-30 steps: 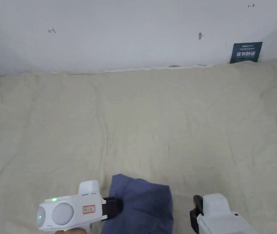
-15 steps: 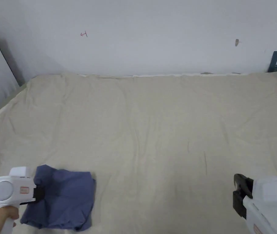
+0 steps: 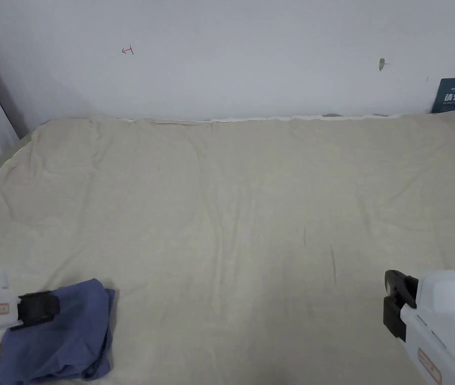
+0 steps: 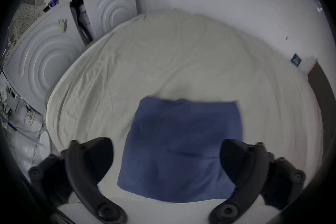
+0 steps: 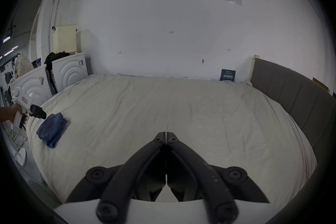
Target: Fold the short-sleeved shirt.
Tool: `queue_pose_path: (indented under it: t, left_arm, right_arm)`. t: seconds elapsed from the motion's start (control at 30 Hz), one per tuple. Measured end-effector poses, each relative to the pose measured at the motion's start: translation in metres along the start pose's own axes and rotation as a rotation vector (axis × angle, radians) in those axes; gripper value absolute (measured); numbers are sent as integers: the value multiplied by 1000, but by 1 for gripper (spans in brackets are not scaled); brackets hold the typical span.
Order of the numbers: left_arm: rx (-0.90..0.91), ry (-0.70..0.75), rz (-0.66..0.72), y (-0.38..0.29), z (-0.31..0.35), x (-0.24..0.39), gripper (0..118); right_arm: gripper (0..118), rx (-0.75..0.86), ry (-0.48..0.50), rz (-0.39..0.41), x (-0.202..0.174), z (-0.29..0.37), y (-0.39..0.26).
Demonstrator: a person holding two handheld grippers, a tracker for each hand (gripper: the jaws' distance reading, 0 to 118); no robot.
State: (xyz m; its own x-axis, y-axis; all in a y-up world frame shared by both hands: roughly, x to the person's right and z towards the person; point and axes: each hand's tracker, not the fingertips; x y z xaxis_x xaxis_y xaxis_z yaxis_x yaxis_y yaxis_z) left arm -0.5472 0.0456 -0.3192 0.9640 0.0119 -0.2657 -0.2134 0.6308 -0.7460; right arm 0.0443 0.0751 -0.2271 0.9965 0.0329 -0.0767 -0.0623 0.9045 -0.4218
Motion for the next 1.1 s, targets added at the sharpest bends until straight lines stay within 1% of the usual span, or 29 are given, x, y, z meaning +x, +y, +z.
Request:
queue_pose_path:
  t: [0.1,0.2,0.37,0.47,0.53,0.67,0.77,0.83,0.9,0.93,0.97,1.0,1.03,1.1]
  left_arm:
    - [48,-13,6,9,38,25,110]
    - [203,-45,-12,20,87,55,109]
    - [493,-91,-61,20,181,123,109]
    - [648,-137,-83,12,224,162,109]
    - [746,-135,-99,4,245,188,109]
    - [910,-122,-182,-20,273,241,109]
    - [980,-147,-197,-41,278,273,106]
    - [994,-157,-194,-51,276,289,101]
    - [1005,-183,-184,-63,274,302,85]
    - [1007,-194,-178,-67,274,310,74]
    - [1016,-207,-176,-72,271,314,51]
    - [1024,-220,-175,-76,269,317,22]
    - [1029,-228,-185,-79,266,320,1]
    - [1024,-224,-187,-84,264,325,0]
  right_arm:
    - [2,47,-7,-15,9,15,11]
    - [2,109,-18,-15,20,36,27]
    - [2,223,-62,16,42,74,57]
    - [2,291,-87,37,54,97,71]
    - [2,328,-104,47,62,110,78]
    - [2,389,-128,42,77,133,87]
    - [2,423,-152,48,85,146,90]
    - [2,442,-158,44,91,151,90]
    - [2,452,-168,46,96,155,89]
    - [2,453,-173,47,97,156,89]
    - [2,455,-178,50,99,157,88]
    - [2,457,-183,51,100,158,88]
    - [2,457,-187,52,101,160,87]
    - [2,461,-194,52,104,162,84]
